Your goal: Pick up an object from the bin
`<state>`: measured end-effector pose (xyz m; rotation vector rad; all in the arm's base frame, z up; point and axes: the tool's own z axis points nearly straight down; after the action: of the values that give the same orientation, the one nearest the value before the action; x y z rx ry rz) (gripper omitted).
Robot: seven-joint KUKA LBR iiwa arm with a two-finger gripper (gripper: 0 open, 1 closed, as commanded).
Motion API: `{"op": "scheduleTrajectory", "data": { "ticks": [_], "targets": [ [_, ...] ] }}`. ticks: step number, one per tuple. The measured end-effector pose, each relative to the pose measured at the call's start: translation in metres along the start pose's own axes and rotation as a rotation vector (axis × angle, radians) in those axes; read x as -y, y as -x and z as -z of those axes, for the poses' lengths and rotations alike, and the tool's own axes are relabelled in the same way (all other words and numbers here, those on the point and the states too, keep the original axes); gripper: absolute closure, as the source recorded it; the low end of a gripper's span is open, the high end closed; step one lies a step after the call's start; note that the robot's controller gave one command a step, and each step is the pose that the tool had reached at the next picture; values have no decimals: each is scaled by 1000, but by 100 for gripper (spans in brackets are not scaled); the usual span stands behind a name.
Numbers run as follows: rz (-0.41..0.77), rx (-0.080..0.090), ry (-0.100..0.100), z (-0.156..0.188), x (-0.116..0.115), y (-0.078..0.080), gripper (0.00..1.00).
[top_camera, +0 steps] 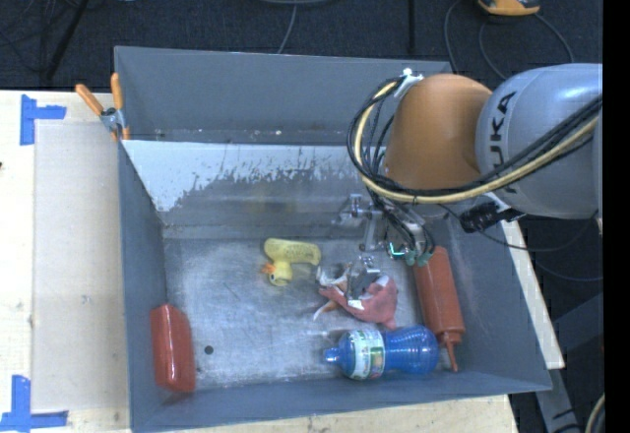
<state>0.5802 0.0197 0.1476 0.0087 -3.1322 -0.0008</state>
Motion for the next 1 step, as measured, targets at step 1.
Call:
{"op": "scheduleTrajectory", "data": {
  "ticks": [1],
  "targets": [
    [0, 8, 0, 5, 0, 2, 0]
  ]
}}
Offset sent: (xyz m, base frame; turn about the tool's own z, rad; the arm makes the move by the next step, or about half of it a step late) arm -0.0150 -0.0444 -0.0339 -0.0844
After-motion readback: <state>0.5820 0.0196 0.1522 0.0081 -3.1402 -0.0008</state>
